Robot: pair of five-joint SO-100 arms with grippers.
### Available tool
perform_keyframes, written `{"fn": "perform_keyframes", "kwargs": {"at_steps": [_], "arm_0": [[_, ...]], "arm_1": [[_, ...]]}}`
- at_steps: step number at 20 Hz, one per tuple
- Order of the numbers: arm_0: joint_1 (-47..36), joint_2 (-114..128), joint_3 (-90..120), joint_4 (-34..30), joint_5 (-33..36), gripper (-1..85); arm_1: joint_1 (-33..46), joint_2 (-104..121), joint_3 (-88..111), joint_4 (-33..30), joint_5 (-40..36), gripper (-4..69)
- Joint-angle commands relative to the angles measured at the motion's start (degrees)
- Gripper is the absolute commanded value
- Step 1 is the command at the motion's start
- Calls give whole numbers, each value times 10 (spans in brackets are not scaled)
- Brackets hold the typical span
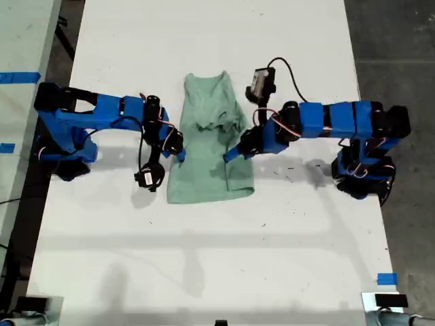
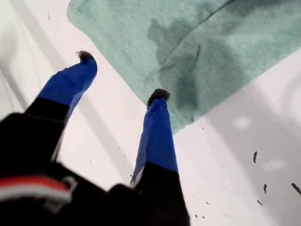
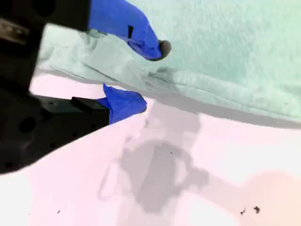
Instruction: Fold tshirt
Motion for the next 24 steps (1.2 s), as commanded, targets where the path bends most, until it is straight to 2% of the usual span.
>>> {"fn": "perform_keyframes", "kwargs": {"at_steps": [1, 3, 6, 7, 10, 13, 21, 22, 24], "arm_0": [[2, -11, 22, -54, -4, 136], [-2, -31, 62, -102, -9, 137], [-4, -54, 110, -177, -17, 38], [-3, -62, 114, -186, -23, 1], [-1, -64, 129, -211, -33, 0], [2, -18, 127, -179, -39, 0], [-14, 118, 38, 24, -41, 0], [-14, 112, 9, 34, -37, 0], [-13, 100, -30, 1, -7, 0]], "arm_1": [[4, 52, 4, -21, -2, 222], [4, 62, 16, -24, 1, 220], [4, 71, 31, -32, 3, 218], [4, 71, 33, -33, 3, 217], [4, 71, 41, -42, 4, 214], [3, 72, 47, -47, 5, 210], [2, 72, 59, -63, 6, 203], [2, 73, 61, -63, 7, 202], [2, 74, 62, -63, 7, 202]]}}
